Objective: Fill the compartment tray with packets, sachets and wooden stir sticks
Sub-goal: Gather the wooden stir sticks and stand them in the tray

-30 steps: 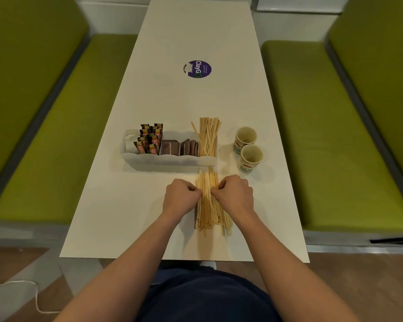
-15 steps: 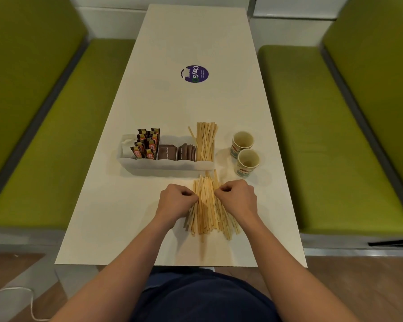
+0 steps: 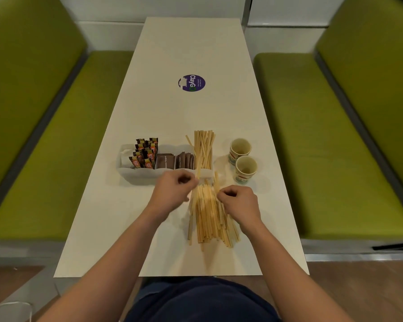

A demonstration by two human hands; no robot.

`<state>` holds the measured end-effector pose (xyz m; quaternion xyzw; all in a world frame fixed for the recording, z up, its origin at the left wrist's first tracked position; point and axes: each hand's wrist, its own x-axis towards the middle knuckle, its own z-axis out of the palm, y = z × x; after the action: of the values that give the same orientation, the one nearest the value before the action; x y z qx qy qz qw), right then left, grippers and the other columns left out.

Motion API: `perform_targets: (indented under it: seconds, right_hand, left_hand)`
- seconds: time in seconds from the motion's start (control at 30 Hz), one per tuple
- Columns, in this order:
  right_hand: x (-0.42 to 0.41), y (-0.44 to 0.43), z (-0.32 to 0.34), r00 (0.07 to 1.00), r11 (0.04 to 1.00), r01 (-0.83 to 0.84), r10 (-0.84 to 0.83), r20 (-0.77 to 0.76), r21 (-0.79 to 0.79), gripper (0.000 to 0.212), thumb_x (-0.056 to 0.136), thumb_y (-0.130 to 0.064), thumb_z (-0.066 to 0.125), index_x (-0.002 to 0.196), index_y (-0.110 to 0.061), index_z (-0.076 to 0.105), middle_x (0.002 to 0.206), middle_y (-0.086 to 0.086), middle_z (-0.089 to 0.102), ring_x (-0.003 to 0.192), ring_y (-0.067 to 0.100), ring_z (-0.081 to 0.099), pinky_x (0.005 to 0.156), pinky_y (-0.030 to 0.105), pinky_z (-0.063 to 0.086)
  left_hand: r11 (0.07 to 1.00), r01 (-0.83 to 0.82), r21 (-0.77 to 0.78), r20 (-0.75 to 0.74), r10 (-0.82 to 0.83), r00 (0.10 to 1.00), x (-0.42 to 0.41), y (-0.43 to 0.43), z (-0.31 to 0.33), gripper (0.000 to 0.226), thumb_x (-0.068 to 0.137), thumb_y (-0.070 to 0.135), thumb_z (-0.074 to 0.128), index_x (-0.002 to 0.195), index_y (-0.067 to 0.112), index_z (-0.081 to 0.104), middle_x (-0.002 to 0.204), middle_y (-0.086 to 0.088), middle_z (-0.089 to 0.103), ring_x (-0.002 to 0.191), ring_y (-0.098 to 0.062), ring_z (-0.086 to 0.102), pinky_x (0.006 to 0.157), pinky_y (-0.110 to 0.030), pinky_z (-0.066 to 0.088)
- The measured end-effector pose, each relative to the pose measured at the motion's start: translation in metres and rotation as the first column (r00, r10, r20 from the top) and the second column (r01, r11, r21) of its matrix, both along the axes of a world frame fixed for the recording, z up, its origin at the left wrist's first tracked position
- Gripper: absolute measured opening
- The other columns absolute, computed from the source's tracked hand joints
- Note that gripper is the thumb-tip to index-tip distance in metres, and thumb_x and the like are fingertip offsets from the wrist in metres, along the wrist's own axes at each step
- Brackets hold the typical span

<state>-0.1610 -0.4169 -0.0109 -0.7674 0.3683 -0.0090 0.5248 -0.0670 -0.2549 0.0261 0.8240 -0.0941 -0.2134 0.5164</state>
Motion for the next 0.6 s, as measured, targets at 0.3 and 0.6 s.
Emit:
perform_targets:
  seconds: [0.3, 0.6]
  right_hand:
    - [-0.001, -0.002, 0.026, 0.96, 0.991, 0.063, -0.092, 0.263, 0.115, 0.009, 0.089, -0.018, 0.073, 0.085, -0.022, 0.08, 0.076, -0.003, 0.074, 0.07, 0.016, 0.071, 0.074, 0.041, 0.064]
    - [0.053, -0.016, 0.064, 0.842, 0.975, 0.193, -0.222, 0.492, 0.11, 0.006, 0.094, -0.018, 0.072, 0.093, -0.017, 0.078, 0.078, -0.001, 0.075, 0.072, 0.016, 0.074, 0.076, 0.041, 0.064]
  left_hand:
    - [0.975, -0.195, -0.109, 0.23, 0.216, 0.949, 0.067, -0.043, 0.027, 0.009, 0.094, 0.02, 0.065, 0.092, 0.015, 0.072, 0.081, 0.002, 0.071, 0.065, -0.017, 0.072, 0.068, -0.041, 0.064]
    - [0.984, -0.088, 0.157, 0.284, 0.04, 0.958, 0.072, -0.056, -0.007, 0.011, 0.091, 0.018, 0.064, 0.085, 0.012, 0.07, 0.073, -0.001, 0.071, 0.068, -0.017, 0.069, 0.06, -0.028, 0.053]
